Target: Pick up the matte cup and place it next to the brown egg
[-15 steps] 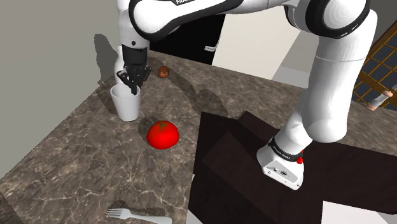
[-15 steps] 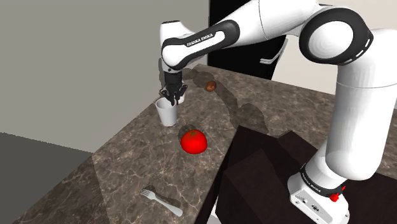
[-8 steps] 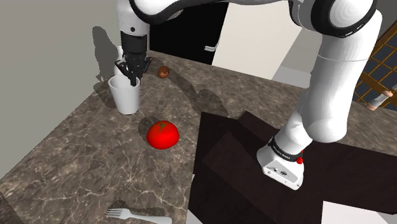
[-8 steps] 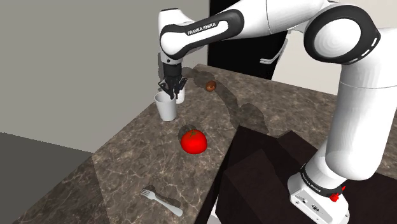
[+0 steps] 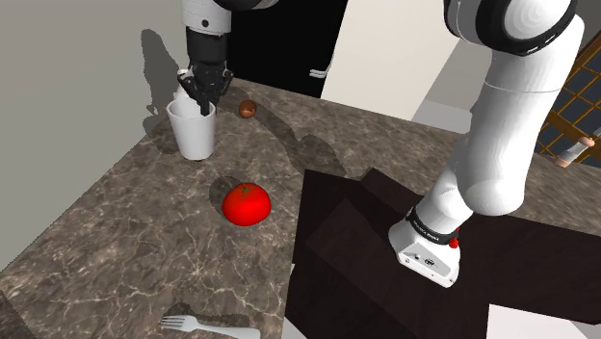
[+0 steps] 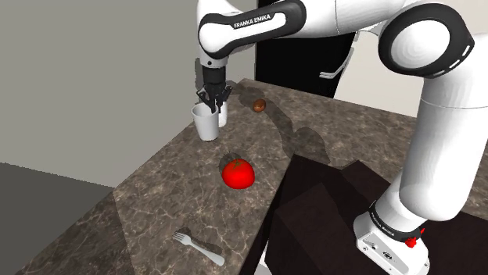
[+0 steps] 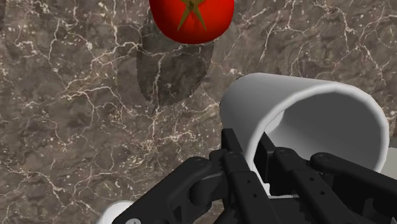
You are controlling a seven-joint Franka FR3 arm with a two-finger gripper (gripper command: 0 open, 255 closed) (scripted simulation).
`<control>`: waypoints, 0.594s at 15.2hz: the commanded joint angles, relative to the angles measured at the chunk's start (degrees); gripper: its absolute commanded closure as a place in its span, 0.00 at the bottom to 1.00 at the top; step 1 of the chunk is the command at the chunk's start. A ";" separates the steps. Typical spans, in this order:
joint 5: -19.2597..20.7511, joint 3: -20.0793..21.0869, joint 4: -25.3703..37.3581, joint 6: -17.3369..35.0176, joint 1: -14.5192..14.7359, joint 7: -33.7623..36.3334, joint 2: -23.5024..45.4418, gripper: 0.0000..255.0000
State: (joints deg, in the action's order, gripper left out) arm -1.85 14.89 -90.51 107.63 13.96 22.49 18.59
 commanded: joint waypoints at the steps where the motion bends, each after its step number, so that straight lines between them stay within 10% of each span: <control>1: -0.22 -0.73 0.34 -0.61 -1.52 -2.27 -0.08 1.00; 9: -0.90 -3.96 1.35 -2.18 -7.97 -11.95 0.21 1.00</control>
State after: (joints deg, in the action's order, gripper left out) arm -2.74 11.31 -89.63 105.61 6.71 11.73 18.41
